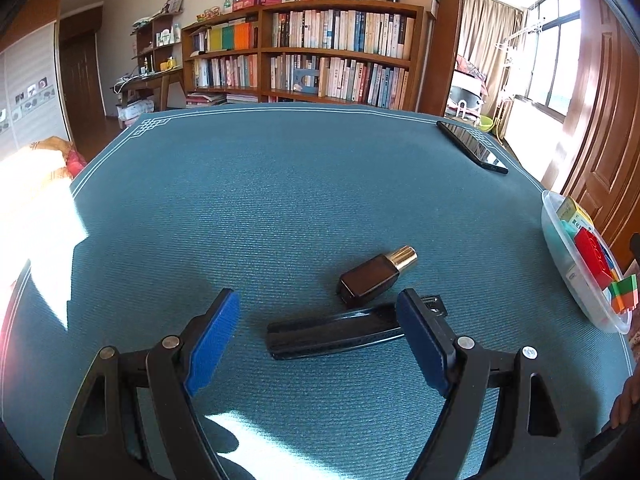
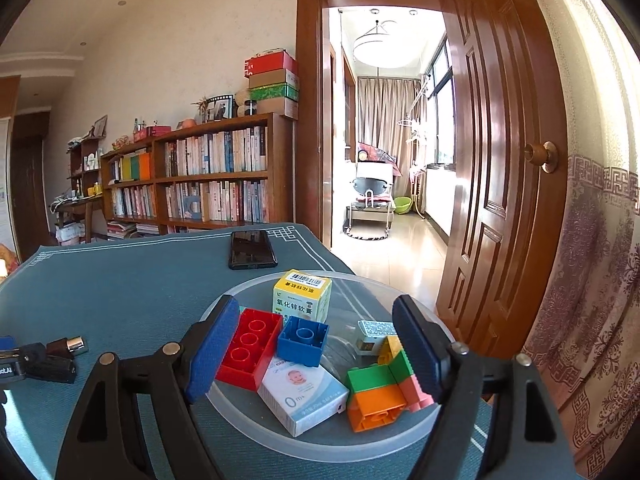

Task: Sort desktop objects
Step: 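Push the black comb with the left gripper to turn it lengthwise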

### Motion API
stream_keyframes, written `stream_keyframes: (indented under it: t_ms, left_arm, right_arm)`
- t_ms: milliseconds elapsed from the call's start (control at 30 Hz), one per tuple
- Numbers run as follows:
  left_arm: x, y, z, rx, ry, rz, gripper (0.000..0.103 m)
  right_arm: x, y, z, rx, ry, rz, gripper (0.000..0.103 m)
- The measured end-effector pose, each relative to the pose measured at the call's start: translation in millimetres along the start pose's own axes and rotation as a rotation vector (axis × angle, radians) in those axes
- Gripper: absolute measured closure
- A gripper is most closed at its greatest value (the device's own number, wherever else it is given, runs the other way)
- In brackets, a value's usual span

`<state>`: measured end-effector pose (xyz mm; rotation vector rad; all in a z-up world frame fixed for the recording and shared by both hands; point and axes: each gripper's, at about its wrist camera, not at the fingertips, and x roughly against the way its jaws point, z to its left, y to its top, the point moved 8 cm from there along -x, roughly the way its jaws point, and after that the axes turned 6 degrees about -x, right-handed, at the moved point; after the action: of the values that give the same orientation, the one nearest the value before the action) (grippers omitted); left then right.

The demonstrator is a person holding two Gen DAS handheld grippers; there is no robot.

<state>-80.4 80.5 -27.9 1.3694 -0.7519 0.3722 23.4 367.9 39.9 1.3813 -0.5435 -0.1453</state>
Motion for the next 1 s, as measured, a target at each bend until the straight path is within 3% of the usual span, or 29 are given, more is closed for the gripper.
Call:
stream_keyframes:
  t_ms: [233,567,800,1000]
  left_arm:
    - [-2,7,1,-0.025,0.009,-0.019,0.019]
    - [-12,9,1,-0.021,-0.037,-0.006,0.019]
    - [-10,-11,-13,-0.045,-0.110,0.053,0.019]
    - [2,-21,-21,-0.110,-0.122,0.052,0.019]
  right_arm:
    - [0,-3,6,0.000,0.029,0.015,0.020]
    - [2,-5,10,0.012,0.042,0.017,0.020]
    - [3,-4,9,0.010,0.045,0.018,0.020]
    - [4,-4,11,0.012,0.052,0.020,0.020]
